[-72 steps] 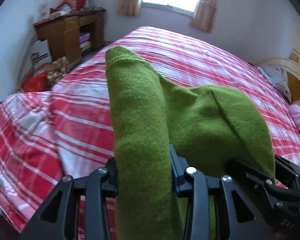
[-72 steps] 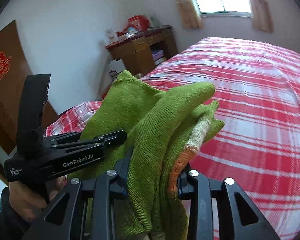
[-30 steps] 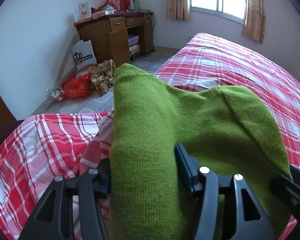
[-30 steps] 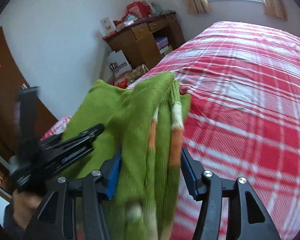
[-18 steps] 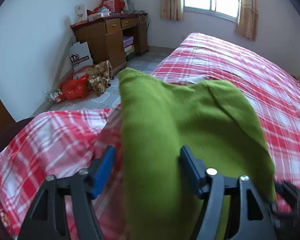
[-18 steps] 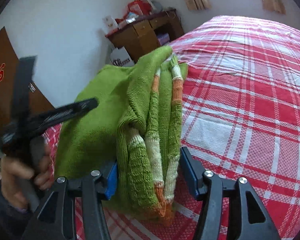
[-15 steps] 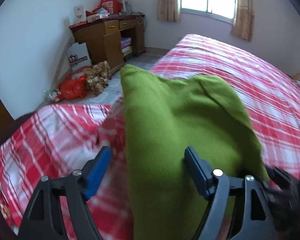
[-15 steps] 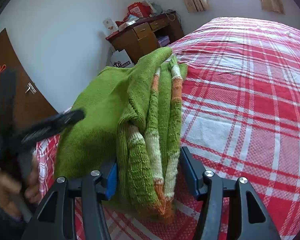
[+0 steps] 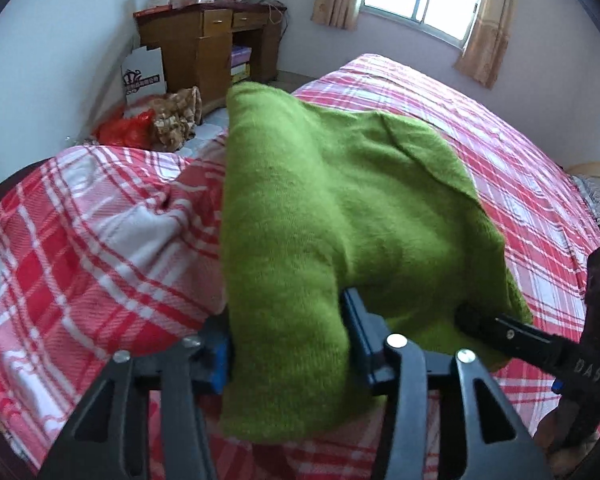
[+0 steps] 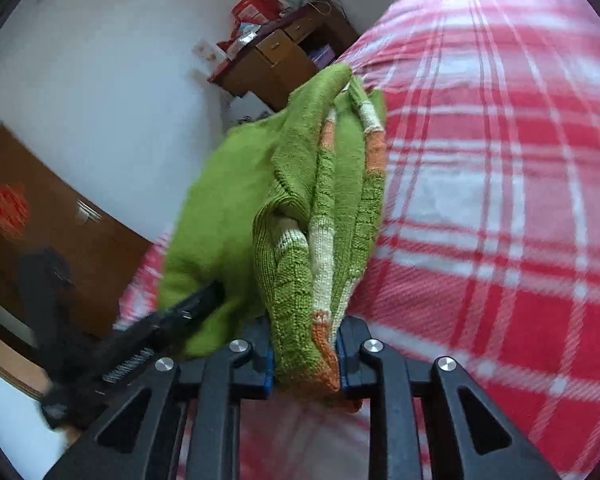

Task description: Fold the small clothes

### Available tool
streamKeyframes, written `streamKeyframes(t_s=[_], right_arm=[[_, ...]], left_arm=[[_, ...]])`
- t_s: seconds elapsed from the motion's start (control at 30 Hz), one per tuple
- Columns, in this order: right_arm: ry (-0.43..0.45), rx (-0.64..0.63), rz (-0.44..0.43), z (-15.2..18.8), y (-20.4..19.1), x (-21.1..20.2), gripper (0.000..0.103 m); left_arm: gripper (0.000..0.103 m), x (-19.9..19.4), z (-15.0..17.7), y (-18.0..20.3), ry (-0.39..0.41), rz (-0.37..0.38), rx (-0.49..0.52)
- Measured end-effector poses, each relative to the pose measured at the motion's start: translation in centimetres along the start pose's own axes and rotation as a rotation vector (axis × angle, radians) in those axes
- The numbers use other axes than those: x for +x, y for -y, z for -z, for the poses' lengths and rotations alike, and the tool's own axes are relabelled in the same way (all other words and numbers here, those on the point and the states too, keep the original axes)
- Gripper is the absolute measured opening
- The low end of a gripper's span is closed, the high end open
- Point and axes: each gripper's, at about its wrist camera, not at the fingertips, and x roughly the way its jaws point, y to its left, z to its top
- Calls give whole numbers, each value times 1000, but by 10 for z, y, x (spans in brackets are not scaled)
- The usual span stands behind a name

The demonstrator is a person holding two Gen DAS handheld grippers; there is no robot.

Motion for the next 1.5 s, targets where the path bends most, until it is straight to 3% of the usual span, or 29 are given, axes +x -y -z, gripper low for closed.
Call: streamKeyframes(t_s=[0.07, 0.13, 0.33, 0.53, 0.6, 0.63, 0.7, 0.93, 1.07, 1.2, 1.5], right_arm=[[-6, 35, -39, 3, 3, -3, 21], [1, 16, 23, 9, 6, -4, 21], [23, 15, 42, 25, 12, -6, 23], [115, -53, 147, 41, -12, -45, 36], [161, -96, 198, 48, -21, -59, 45], [193, -129, 234, 53, -29, -67, 55], [236, -173, 285, 59, -39, -79, 63], [266, -260, 367, 79, -61, -102, 63], [295, -286, 387, 92, -74, -111, 63], [345, -318, 427, 100, -90, -129, 63], [496, -407, 514, 124, -136, -184, 63]], left_arm=[[49, -3, 2, -1, -6, -2, -1], [49, -2, 5, -2, -8, -21, 14], [63, -7, 19, -8, 20, -76, 18], [68, -30, 28, -2, 85, -147, 70], [69, -39, 34, 2, 110, -172, 101], [71, -43, 37, 4, 120, -183, 109], [83, -53, 43, 6, 134, -193, 111], [83, -75, 59, 11, 162, -203, 118], [99, -94, 69, 22, 205, -203, 150], [103, -116, 75, 31, 256, -206, 177], [103, -166, 74, 50, 357, -201, 202]])
